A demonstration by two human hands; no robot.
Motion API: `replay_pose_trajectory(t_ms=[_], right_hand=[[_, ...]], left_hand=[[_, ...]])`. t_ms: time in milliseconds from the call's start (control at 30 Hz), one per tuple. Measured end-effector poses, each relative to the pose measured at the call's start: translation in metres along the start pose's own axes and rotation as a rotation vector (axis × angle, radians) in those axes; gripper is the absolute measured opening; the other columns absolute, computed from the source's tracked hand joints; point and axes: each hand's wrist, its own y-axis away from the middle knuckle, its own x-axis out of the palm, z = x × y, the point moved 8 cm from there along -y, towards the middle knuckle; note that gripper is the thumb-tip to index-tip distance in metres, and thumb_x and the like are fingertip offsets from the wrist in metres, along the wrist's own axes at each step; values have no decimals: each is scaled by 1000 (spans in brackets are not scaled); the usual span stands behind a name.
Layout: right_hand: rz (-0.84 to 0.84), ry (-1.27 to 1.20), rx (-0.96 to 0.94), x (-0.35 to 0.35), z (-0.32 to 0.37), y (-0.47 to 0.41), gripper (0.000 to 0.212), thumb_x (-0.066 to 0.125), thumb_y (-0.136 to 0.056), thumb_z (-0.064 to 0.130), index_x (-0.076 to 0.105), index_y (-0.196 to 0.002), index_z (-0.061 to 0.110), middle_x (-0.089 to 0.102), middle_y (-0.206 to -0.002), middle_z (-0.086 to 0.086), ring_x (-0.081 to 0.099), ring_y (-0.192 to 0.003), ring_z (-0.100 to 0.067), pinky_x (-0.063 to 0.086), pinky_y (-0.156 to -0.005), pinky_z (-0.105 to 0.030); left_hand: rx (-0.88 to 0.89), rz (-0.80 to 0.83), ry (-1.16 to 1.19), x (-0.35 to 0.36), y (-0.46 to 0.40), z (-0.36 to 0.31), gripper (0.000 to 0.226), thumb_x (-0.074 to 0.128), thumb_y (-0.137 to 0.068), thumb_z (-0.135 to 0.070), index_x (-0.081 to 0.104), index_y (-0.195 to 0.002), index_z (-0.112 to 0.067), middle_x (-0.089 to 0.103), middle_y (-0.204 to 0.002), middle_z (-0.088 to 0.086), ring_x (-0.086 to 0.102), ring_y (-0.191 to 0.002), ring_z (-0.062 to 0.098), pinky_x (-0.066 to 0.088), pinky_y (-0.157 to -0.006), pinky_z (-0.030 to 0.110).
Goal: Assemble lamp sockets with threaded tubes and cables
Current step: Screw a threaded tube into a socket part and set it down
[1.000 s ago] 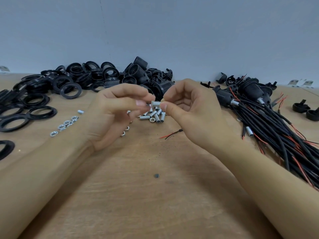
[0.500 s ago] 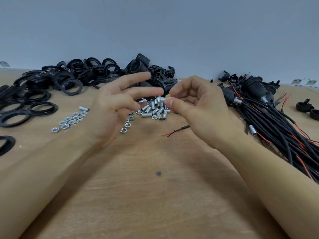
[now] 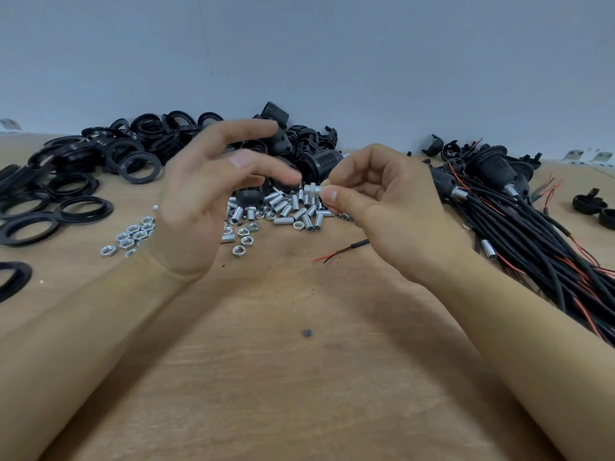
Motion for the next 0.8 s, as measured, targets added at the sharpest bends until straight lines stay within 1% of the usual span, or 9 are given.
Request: replay_pose_trajectory(t_ms=[100,133,200,300,400,467,533,633,800], right_hand=[[-9,12,0,0,-1,1,24,72,-83,-3,62,-79,18,66,-75,4,65,-67,-9,53,-68,-20],[-17,17,0,-1,0,0,25,72,-83,-3,62,-78,19,66,-74,5,65,-68,-9,53,-68,-20],[-31,33,5,-3,-1,-1,25,72,-82,-3,62,-78,19,66,-74,6,66,-69,-10,55,-69,-23],[-103,81,12,-13,-3,-4,24,73,-82,0,62,-78,22,68,-78,4,67,-74,-14,58,-74,-29],[-343,51,28,-48,-8,-10,21,73,-82,4,63,-81,23,69,-78,5,67,-70,-12,56,-70,-25],[-532,-20,62,-76,-16,-10,20,69,-84,1,62,-86,20,66,-83,0,66,-67,-9,55,-70,-23],[-654,-117,122,-96,-30,-8,19,65,-87,-2,60,-91,16,63,-86,-3,66,-67,-9,56,-71,-22],[-726,-232,213,-105,-47,-7,19,63,-87,-5,60,-95,12,63,-88,-4,67,-71,-11,56,-73,-21],[-776,-278,255,-109,-53,-7,19,63,-85,-6,62,-92,12,63,-83,-1,67,-71,-10,57,-75,-22]], left_hand=[[-63,84,-124,12,4,8,52,59,-82,-29,55,-131,-12,73,-114,5,64,-116,20,48,-92,31],[-58,112,-140,17,6,8,52,60,-83,-24,54,-133,-9,73,-115,7,65,-115,22,51,-92,34],[45,91,-179,17,7,0,41,57,-87,-20,59,-125,-4,76,-105,8,69,-104,30,54,-91,47],[182,-25,-258,5,7,-12,32,51,-90,-22,63,-115,-7,76,-90,4,69,-88,29,53,-81,42],[176,-11,-336,5,7,-9,29,54,-90,-19,63,-115,-6,75,-85,4,70,-89,26,53,-83,44],[193,24,-409,10,9,-7,25,56,-91,-11,63,-114,-5,74,-86,4,70,-86,20,52,-79,40],[213,62,-482,16,11,-5,24,58,-91,-7,64,-114,-6,74,-85,1,69,-85,17,52,-83,38],[217,100,-571,19,13,-1,24,60,-90,-7,65,-114,-9,73,-85,-5,69,-88,14,51,-86,38],[209,80,-649,16,10,3,21,60,-90,-10,67,-109,-17,72,-83,-11,65,-82,5,49,-79,30]])
